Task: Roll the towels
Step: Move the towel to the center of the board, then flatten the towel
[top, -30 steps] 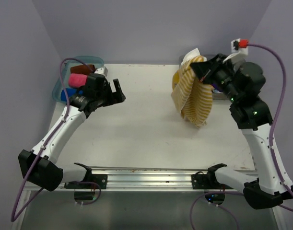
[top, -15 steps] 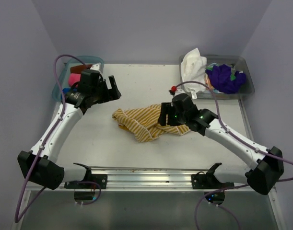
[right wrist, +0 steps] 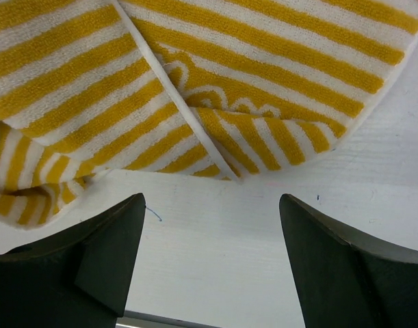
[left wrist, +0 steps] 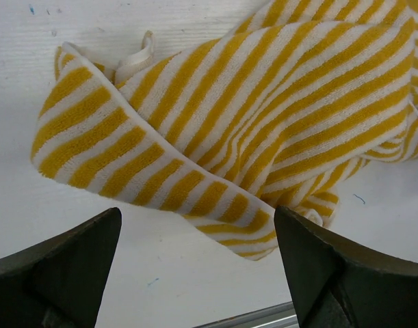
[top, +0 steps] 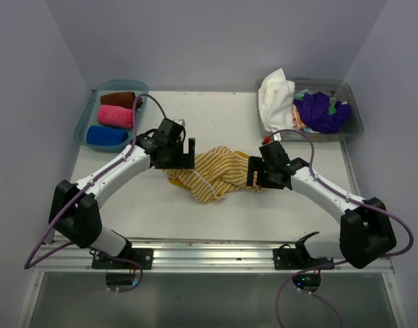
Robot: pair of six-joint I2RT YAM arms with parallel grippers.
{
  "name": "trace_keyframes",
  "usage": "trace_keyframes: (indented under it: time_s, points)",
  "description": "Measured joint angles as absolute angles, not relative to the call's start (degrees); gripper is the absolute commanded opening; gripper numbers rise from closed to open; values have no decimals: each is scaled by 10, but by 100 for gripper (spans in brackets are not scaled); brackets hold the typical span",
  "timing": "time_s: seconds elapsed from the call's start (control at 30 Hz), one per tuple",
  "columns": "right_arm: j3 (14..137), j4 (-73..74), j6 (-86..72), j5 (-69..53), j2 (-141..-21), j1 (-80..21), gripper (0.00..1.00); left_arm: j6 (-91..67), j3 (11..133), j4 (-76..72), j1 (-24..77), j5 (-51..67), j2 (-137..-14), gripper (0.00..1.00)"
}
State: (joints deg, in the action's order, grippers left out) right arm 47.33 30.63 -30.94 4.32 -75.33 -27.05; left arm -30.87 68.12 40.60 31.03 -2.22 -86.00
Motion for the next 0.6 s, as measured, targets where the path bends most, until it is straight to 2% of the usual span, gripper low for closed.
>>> trace_keyframes:
  time_s: [0.17, 0.2, 0.23, 0.27, 0.3, 0.33, 0.37, 0.4, 0.43, 0.47, 0.5, 0.6]
  points:
    - [474, 285, -294, 37, -793, -270, 80, -309, 665, 396, 309, -32, -856, 96]
    - [474, 277, -292, 35, -805, -270, 74, -309, 663, 391, 308, -32, -860, 96]
    - [474, 268, -288, 34, -816, -270, 68, -309, 661, 384, 308, -32, -865, 91]
    - [475, 258, -286, 34, -829, -270, 53, -309, 661, 377, 308, -31, -873, 87]
    - [476, 251, -281, 34, -841, -270, 44, -309, 660, 370, 308, -30, -882, 82]
    - [477, 244, -282, 34, -850, -270, 35, -309, 660, 363, 308, -29, -893, 70]
    - [477, 238, -282, 33, -856, -270, 18, -311, 660, 357, 308, -28, -902, 60]
    - [477, 234, -280, 33, -858, -270, 10, -311, 660, 350, 308, -27, -913, 48]
    - [477, 231, -283, 33, -857, -270, 3, -311, 660, 346, 308, -25, -923, 21]
    - [479, 231, -284, 36, -854, -270, 0, -313, 660, 343, 307, -23, -931, 5]
    - [482, 232, -283, 36, -849, -270, 0, -310, 661, 342, 306, -22, -937, 0]
    - [504, 248, -280, 50, -813, -270, 0, -303, 667, 345, 296, -17, -942, 0]
